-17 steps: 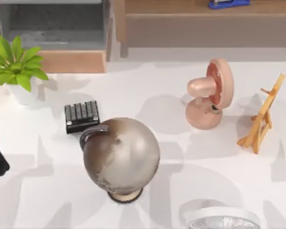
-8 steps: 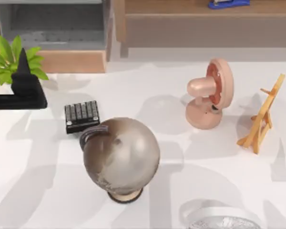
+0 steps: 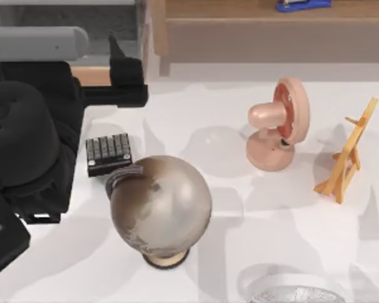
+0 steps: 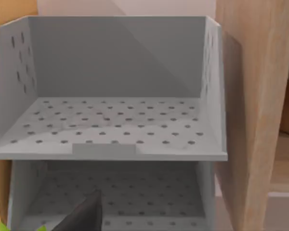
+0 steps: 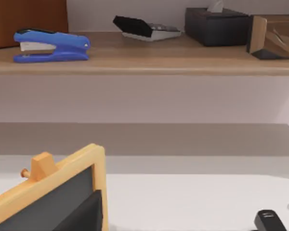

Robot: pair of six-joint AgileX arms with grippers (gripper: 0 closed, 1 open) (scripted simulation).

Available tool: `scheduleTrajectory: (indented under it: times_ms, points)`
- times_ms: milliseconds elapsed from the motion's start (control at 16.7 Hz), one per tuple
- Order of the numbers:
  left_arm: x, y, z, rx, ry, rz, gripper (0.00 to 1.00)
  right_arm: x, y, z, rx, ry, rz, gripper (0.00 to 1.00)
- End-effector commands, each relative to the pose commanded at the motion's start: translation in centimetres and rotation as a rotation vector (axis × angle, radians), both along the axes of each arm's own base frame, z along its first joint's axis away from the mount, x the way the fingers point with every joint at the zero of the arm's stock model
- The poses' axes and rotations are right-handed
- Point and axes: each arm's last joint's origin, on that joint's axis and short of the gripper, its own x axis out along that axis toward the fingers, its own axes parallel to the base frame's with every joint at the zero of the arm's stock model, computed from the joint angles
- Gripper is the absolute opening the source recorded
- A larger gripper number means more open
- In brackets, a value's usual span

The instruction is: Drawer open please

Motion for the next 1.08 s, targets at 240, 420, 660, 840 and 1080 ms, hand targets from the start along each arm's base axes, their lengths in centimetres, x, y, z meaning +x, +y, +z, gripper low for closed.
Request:
scheduleTrajectory:
  times_ms: [240,420,660,840,1080]
  points:
    - [0.0,-0.2,0.0,0.000,0.000,0.000,1.00,0.0,0.0,0.0,0.000,0.000,0.000,1.00]
    - [0.3,0.0,-0.1,0.010,0.001,0.006,1.00,0.0,0.0,0.0,0.000,0.000,0.000,1.00]
    - [3.3,1.6,0.1,0.133,-0.010,0.050,1.00,0.0,0.0,0.0,0.000,0.000,0.000,1.00]
    - [7.2,4.3,-0.1,0.299,-0.019,0.095,1.00,0.0,0.0,0.0,0.000,0.000,0.000,1.00]
    - [12.9,10.2,-1.0,0.589,-0.024,0.152,1.00,0.0,0.0,0.0,0.000,0.000,0.000,1.00]
